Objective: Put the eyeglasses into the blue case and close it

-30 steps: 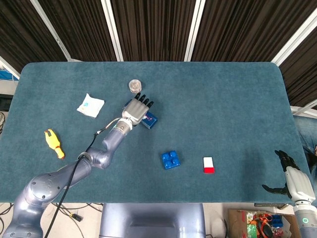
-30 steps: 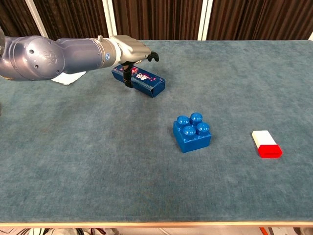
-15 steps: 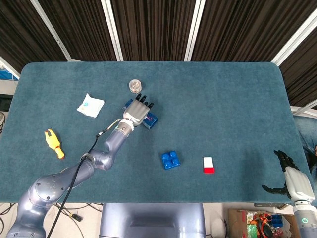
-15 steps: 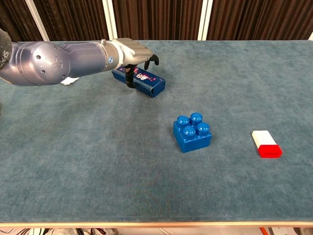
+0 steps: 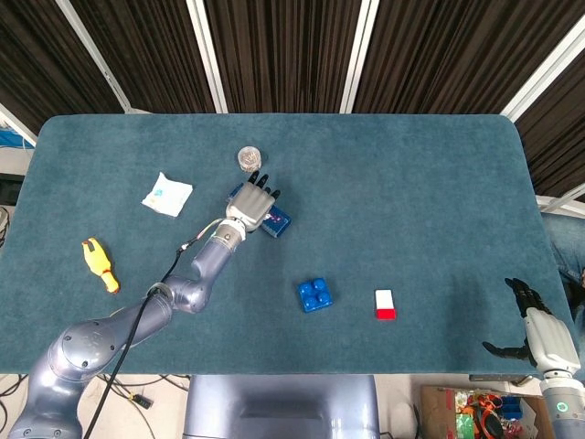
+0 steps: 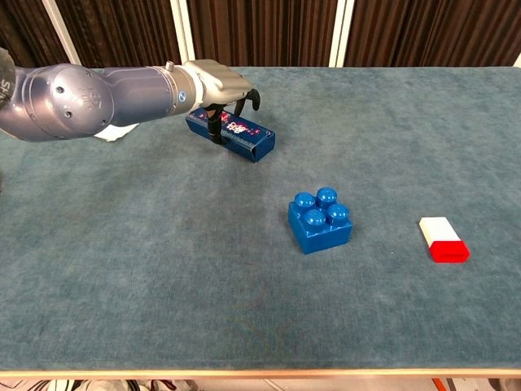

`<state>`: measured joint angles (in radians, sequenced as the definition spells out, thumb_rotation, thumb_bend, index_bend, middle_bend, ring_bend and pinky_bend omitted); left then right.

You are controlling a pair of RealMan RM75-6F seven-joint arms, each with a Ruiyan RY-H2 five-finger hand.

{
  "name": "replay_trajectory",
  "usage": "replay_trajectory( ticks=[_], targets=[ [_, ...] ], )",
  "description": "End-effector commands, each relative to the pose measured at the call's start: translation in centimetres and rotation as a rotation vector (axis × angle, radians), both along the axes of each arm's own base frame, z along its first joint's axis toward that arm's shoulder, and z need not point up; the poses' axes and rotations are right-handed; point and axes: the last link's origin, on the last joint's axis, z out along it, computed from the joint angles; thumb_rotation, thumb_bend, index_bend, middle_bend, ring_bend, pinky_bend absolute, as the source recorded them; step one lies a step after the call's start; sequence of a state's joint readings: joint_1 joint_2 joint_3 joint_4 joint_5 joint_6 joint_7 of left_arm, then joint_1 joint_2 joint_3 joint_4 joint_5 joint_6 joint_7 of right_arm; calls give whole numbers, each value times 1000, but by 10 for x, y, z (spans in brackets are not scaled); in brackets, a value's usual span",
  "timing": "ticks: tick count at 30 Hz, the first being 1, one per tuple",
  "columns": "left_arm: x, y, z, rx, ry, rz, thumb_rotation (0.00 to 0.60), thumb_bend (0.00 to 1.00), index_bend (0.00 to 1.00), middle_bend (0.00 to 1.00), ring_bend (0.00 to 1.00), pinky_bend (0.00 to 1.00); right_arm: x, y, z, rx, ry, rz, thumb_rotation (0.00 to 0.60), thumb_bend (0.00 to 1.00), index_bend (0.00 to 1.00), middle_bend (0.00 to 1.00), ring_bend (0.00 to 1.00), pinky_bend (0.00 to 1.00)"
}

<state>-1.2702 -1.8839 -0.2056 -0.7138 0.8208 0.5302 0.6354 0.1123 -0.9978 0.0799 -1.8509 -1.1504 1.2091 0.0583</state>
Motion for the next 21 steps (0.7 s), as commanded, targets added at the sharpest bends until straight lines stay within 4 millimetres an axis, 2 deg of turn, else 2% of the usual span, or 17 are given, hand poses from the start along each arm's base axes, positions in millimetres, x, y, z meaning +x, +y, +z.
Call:
replay_trajectory(
  ticks=[1,12,16,21],
  targets=[
    [0,0,0,6,-2,1,600,255,188,353,0,50,0,0,0,1,-2,-1,600,128,0,0,0,173],
    [0,0,2,11,6,-3,600,277,208,378,0,49,0,0,-1,9,-12,-7,600,129,0,0,0,173],
    [-1,-1,2,-11,8,7,600,225,163,262,0,48,0,0,-1,13,-11,-12,600,130,0,0,0,173],
    [0,-2,5,-13,18,-1,600,163,89,184,0,48,0,0,-1,13,-9,-12,600,130,0,0,0,173]
  ],
)
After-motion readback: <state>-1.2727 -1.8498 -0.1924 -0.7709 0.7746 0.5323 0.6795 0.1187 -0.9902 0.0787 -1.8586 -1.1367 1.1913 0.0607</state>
